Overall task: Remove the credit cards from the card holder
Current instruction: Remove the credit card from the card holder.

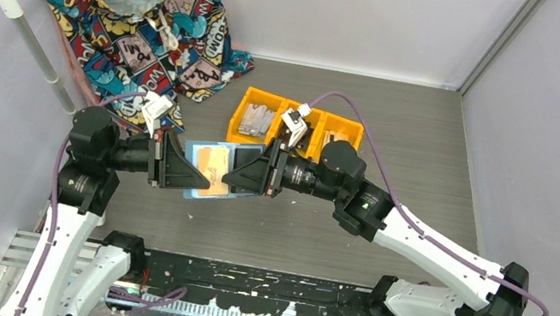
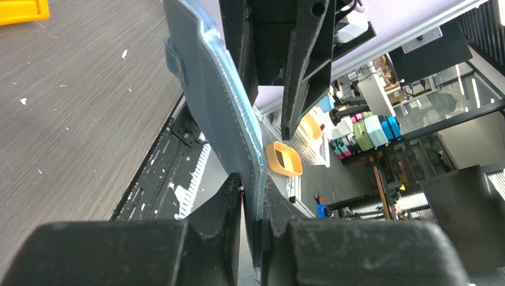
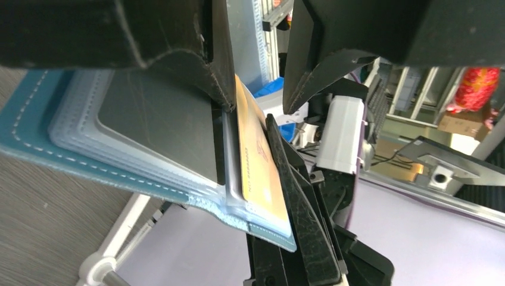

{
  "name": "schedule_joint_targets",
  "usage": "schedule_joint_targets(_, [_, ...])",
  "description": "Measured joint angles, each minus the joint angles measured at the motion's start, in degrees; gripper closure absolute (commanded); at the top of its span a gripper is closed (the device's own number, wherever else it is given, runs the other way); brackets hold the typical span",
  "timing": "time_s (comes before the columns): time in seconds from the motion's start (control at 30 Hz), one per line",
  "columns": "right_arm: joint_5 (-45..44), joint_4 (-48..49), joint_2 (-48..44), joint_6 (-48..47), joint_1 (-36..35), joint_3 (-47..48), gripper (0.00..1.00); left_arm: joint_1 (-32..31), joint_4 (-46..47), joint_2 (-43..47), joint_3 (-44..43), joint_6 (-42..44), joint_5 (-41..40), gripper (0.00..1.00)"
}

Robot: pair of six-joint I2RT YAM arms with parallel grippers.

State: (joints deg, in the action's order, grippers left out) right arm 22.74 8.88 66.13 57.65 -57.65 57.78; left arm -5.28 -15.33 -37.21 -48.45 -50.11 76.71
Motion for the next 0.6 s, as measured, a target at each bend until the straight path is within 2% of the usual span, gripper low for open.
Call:
schedule_joint_targets(0.23, [-1.66, -9.68, 0.13, -4.20, -0.28, 3.39, 0.62, -0.02, -3.78, 0.00, -0.07, 5.66, -0.81, 1.00])
schedule_joint_targets(0.5, [-0.63, -7.87, 4.81, -3.04, -0.68, 3.93, 0.70, 0.11, -5.55, 0.00, -0.07, 7.56, -2.10, 1.00])
schedule_joint_targets(0.6, [-0.26, -6.82, 5.79, -1.97, -0.52, 3.93, 0.75, 0.46, -5.97, 0.09, -0.07, 7.65, -2.69, 0.95])
